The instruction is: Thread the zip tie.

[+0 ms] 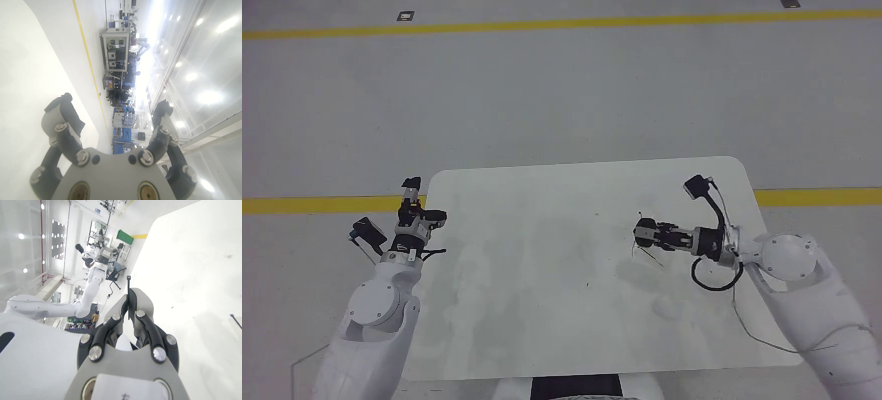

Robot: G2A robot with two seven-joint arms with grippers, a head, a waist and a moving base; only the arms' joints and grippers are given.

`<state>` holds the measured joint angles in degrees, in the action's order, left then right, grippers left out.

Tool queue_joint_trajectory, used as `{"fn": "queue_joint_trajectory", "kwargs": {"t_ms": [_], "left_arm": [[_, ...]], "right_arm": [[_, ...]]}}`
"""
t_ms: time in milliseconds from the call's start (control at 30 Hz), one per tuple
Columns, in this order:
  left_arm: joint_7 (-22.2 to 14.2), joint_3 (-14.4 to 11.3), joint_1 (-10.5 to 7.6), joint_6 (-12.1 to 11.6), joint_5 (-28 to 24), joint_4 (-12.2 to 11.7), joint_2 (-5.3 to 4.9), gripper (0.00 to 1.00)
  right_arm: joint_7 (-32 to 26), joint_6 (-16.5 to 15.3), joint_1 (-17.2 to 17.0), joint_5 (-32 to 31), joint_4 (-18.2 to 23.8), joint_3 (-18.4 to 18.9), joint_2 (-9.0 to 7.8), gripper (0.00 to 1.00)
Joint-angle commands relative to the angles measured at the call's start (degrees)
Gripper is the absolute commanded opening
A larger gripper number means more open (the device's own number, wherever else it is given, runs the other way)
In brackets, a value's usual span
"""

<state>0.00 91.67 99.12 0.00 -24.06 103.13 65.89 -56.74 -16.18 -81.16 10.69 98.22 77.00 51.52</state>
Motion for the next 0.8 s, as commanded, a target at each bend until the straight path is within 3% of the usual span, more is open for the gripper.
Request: {"fn": "queue_joint_trajectory", "kwargs": {"t_ms": [0,467,600,767], "left_arm": [[0.0,0.0,0.00,0.0,0.0,0.0,0.00,1.00],[-0.2,-0.4,-0.15,-0.1,0.0,0.1,0.06,1.00],[-1.0,-4.3,-0.80,-1.3,3.0,1.1,0.42,1.00],[0.5,-11.8,-4.98,-3.6,12.4,0.8,1.11,1.00]], "right_arm": [[-0.1,-0.1,0.0,0.0,0.0,0.0,0.00,0.00],[1.2,0.2,-0.2,0.2,0.1,-0.1,0.09,0.00],[6.8,1.2,-1.2,3.7,-0.4,-0.8,0.65,0.00],[10.3,2.6,-1.2,8.3,-1.9,-1.1,1.18,0.00]]}}
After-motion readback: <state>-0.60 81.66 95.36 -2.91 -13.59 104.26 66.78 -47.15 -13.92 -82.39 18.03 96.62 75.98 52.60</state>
